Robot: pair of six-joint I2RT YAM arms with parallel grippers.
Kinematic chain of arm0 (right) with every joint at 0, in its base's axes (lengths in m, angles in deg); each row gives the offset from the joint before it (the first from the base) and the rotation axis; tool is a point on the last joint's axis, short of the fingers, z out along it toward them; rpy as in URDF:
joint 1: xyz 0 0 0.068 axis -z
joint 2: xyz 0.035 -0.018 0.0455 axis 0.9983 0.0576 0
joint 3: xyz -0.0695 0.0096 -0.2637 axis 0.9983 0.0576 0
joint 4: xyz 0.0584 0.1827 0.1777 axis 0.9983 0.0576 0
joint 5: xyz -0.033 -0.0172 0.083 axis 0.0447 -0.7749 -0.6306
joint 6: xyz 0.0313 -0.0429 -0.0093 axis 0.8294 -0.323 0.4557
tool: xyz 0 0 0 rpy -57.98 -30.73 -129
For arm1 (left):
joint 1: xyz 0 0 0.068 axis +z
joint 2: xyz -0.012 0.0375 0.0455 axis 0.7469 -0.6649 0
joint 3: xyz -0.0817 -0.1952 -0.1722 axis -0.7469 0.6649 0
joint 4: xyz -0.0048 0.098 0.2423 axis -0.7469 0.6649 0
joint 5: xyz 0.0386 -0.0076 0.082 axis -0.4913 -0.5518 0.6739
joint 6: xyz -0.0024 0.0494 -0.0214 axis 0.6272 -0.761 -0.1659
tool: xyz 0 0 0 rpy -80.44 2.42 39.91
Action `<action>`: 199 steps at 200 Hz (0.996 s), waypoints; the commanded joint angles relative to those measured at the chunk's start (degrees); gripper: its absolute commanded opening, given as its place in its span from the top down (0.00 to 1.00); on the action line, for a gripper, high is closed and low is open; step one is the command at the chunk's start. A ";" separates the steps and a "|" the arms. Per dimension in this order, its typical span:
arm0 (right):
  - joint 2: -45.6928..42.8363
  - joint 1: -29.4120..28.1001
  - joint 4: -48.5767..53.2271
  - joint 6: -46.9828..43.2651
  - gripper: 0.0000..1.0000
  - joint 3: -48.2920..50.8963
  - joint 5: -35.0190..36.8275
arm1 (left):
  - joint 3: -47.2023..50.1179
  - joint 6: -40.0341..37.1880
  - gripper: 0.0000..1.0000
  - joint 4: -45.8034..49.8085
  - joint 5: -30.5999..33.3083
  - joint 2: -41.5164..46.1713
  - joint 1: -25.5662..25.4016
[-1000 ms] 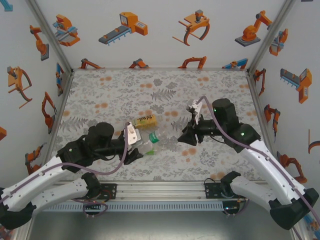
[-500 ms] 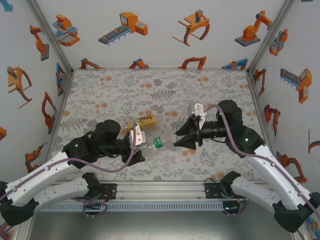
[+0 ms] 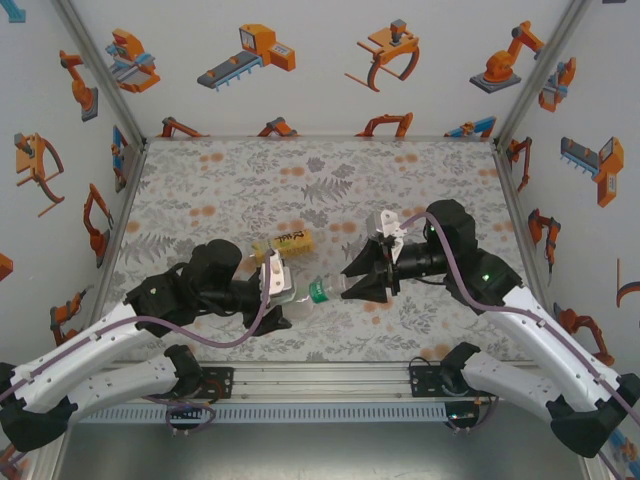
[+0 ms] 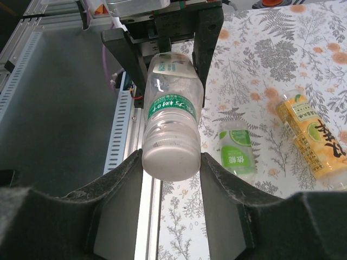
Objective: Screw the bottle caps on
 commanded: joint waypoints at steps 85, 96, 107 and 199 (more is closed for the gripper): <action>0.66 -1.49 0.36 -2.18 1.00 -2.24 -2.14 | -2.60 -2.47 1.00 0.38 -3.32 -0.92 0.10; 0.81 -1.65 1.05 -2.54 1.00 -2.48 -2.13 | -2.56 -2.51 1.00 0.48 -3.38 -0.92 0.11; 0.90 -1.76 1.82 -2.97 1.00 -2.88 -2.14 | -2.47 -2.51 1.00 0.57 -3.43 -0.85 0.10; 0.80 -2.64 7.02 -6.12 1.00 -4.92 -0.80 | -1.96 -2.60 1.00 0.96 -3.65 -0.31 0.10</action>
